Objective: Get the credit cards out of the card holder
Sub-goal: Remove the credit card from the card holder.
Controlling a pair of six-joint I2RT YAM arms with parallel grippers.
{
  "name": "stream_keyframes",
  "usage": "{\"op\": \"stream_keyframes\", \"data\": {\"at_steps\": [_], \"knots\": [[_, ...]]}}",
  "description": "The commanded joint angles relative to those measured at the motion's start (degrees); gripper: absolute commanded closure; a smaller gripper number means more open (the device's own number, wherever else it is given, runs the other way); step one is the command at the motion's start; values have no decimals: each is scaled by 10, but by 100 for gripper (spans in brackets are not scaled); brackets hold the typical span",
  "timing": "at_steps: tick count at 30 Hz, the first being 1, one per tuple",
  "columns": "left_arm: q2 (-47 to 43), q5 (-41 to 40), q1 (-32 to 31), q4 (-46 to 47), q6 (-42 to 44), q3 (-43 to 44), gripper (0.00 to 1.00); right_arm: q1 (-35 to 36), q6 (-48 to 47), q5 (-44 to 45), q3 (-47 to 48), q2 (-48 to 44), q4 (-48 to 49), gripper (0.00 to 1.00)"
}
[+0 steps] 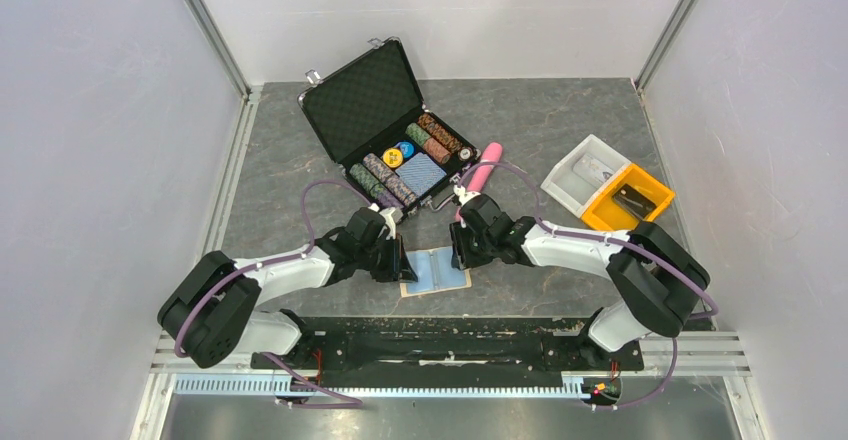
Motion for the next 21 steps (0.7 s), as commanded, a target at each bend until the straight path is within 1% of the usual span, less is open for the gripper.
{"op": "stream_keyframes", "data": {"at_steps": [1, 12, 21], "knots": [[7, -12, 0, -5, -8, -6, 75, 2, 13, -40, -9, 3, 49, 66], [5, -13, -1, -3, -9, -9, 75, 2, 43, -103, -32, -12, 123, 70], [3, -13, 0, -3, -10, -9, 74, 2, 51, -124, -34, -24, 142, 71]]}}
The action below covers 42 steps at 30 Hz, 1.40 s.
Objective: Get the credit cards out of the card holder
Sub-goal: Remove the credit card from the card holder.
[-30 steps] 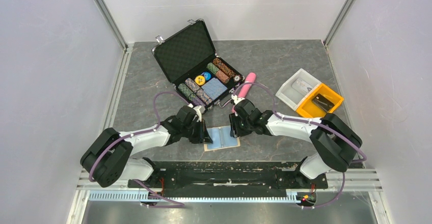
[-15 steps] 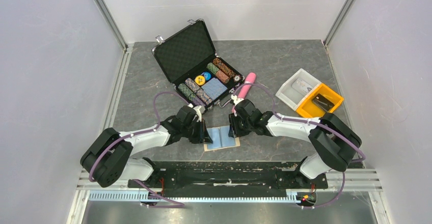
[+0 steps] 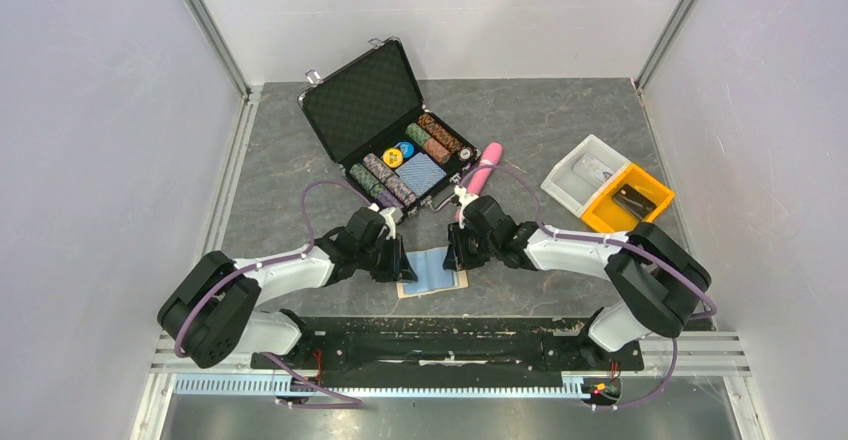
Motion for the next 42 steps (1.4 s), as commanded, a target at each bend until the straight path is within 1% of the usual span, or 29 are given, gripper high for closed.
{"op": "stream_keyframes", "data": {"at_steps": [1, 2, 6, 16, 18, 22, 24, 28, 36, 39, 42], "knots": [[3, -13, 0, -3, -10, -9, 74, 6, 19, -52, 0, -23, 57, 72], [3, -13, -1, -3, -10, -9, 74, 6, 20, -56, -1, -24, 60, 72], [3, -13, 0, -4, -11, -9, 74, 7, 14, -69, -3, -34, 68, 64], [3, -12, -1, -5, -12, -7, 74, 7, 20, -67, -5, -36, 63, 60], [2, -13, 0, -5, -12, -8, 73, 7, 19, -67, -4, -38, 63, 60], [-1, -13, 0, -5, -15, -8, 73, 7, 18, -74, -1, -43, 65, 64], [-2, -13, 0, -5, -15, -8, 73, 7, 20, -80, -3, -46, 71, 64], [-4, -13, 0, -7, -15, -6, 73, 7, 23, -93, -13, -52, 93, 61], [-40, -34, 0, -20, -26, -9, 71, 7, 32, -101, -22, -62, 114, 63], [-57, -45, 0, -27, -35, -8, 70, 7, 31, -101, -21, -56, 115, 65], [-71, -55, 0, -34, -41, -7, 65, 7, 34, -104, -21, -51, 119, 66]]}}
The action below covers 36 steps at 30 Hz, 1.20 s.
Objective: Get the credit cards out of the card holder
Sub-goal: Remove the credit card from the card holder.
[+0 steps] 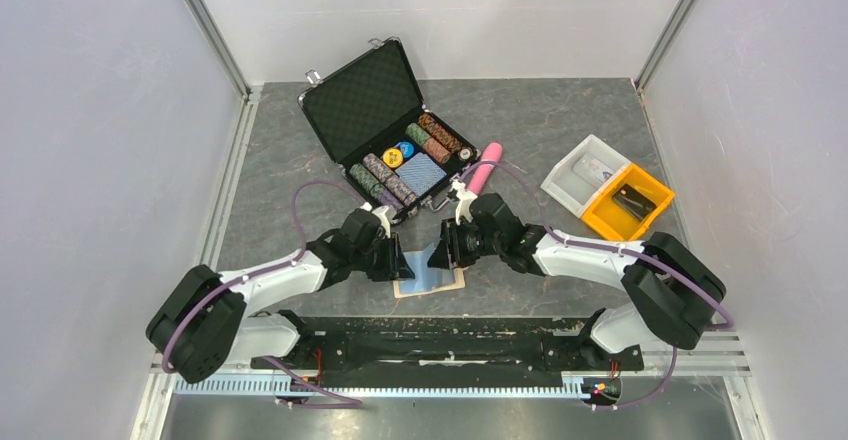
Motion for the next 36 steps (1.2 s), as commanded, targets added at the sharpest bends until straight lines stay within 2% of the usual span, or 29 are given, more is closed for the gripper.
{"op": "stream_keyframes", "data": {"at_steps": [1, 10, 14, 22, 36], "knots": [[-28, -28, 0, -10, -33, -1, 65, 2, 6, -13, -2, -2, 28, 67], [-67, -65, 0, -63, -38, 20, 64, 3, 11, -18, 0, 11, 50, 80], [-94, -88, 0, -87, -36, 23, 62, 7, 18, -24, 1, 24, 63, 81], [-113, -104, 0, -103, -35, 28, 61, 13, 19, -15, 0, 33, 66, 70], [-135, -108, 0, -127, -34, 45, 57, 28, -4, 32, 18, 39, 21, 63]]}}
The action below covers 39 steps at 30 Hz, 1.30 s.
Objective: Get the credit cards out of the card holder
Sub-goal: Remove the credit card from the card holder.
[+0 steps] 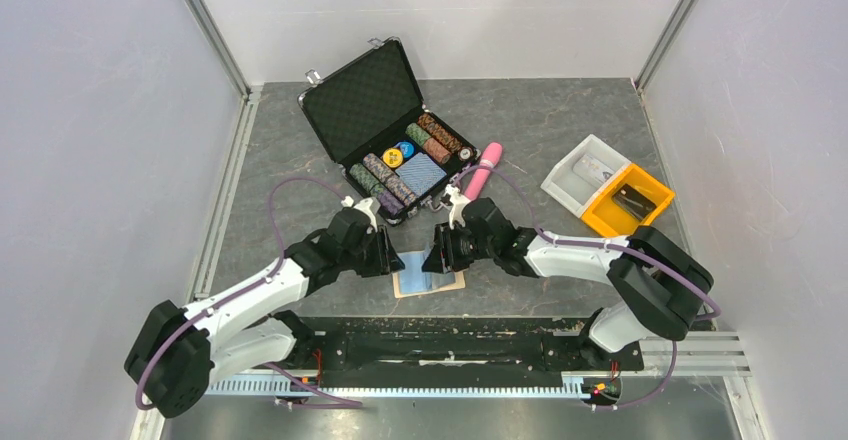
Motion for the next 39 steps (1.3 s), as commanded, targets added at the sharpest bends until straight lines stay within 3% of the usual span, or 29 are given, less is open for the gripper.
{"op": "stream_keyframes", "data": {"at_steps": [1, 11, 24, 29, 39], "knots": [[-12, -12, 0, -5, -12, 23, 57, 11, -27, 39, 22, 3, -27, 63], [-7, -13, 0, -13, -5, 37, 53, 29, -46, 57, 52, -2, -63, 59], [36, -4, 1, 5, -2, 25, 54, 30, -40, 59, 49, -31, -60, 72], [40, -3, 2, 5, -2, 25, 55, 30, -41, 74, 49, -42, -68, 66], [53, 7, 2, 23, -7, 15, 55, 30, -43, 85, 52, -37, -75, 89]]}}
